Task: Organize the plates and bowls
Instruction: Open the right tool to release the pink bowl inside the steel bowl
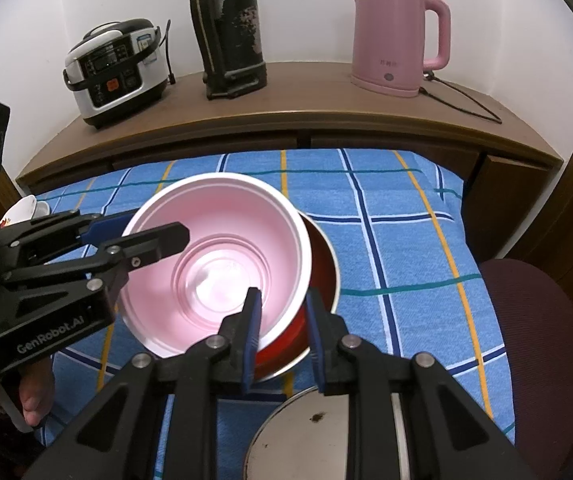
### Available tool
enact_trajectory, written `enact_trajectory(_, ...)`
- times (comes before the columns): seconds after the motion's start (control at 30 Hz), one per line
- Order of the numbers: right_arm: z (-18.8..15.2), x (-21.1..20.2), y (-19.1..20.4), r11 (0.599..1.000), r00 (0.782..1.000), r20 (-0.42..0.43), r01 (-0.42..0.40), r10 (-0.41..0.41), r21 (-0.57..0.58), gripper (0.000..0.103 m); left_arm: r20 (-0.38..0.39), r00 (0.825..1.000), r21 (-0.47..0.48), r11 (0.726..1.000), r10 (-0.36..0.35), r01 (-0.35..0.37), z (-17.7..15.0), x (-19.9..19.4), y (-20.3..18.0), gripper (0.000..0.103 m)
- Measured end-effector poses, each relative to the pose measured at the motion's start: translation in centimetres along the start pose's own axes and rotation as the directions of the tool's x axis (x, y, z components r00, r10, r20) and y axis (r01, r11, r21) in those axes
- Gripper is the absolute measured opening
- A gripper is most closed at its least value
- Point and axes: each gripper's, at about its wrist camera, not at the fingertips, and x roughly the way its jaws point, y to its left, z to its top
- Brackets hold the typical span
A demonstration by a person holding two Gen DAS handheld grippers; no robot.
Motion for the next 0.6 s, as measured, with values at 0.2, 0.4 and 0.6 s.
enact_trajectory(0.2,0.0,-0.1,0.1,1.000,1.000,0.000,0.001,-0.001,-0.001,0.023,0.002,1.000,0.009,1.000,0.004,-0.004,-0.1,0.0,-0.2,0.031)
enact_trajectory(0.4,0.0,-0.2,-0.2,1.000,1.000,0.005,-0.009,0.009,0.015,0.023,0.003,1.000,0.010,1.000,0.011,-0.011,-0.1,0.0,-0.1,0.033)
enact_trajectory(0.6,0.0,-1.2,-0.1,1.000,0.999,0.045,-0.010,0.009,0.024,0.043,0.043,0.999,-0.002,1.000,0.027,-0.027,0.1,-0.7,0.0,0.072)
